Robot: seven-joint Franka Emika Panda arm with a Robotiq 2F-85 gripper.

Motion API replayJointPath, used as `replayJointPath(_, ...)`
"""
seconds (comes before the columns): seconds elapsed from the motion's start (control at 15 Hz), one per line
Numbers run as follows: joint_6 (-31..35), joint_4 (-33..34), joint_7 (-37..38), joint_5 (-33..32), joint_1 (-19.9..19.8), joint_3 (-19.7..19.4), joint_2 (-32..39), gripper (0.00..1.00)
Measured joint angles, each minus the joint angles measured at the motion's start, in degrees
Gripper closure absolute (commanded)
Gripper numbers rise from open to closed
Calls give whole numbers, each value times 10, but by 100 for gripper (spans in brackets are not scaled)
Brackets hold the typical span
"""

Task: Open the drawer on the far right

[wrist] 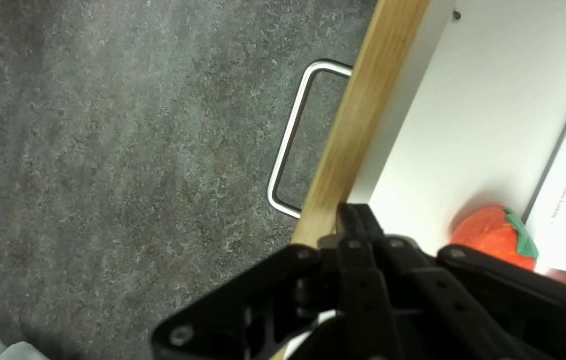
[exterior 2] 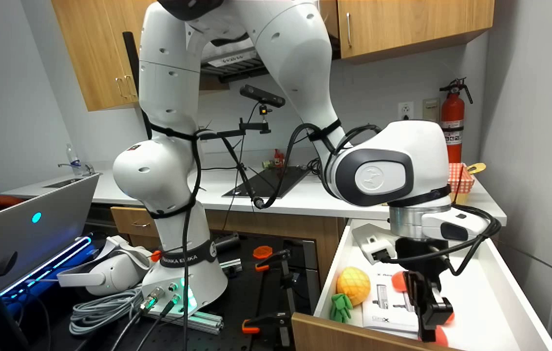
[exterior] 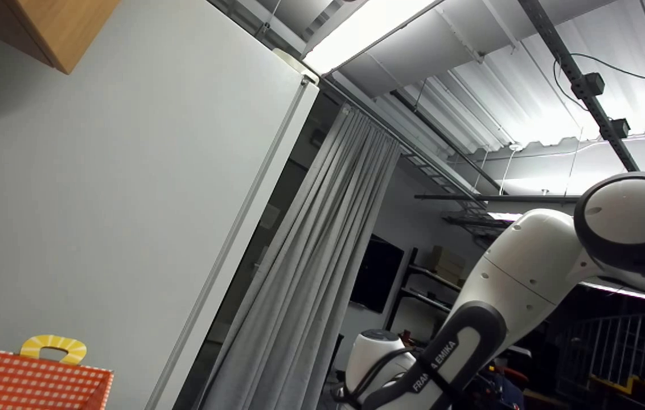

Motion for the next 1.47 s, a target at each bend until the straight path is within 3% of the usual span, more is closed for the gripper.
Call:
replayJointPath(0.27, 0, -5, 8, -20, 0, -19, -16, 100)
replayJointPath(0.6, 0, -27, 8, -20, 0, 0, -66, 100)
replayJointPath(1.0, 0, -69, 5, -10, 0, 60, -143, 100)
replayJointPath(1.47, 3, -115, -57, 101, 13, 148, -229, 100)
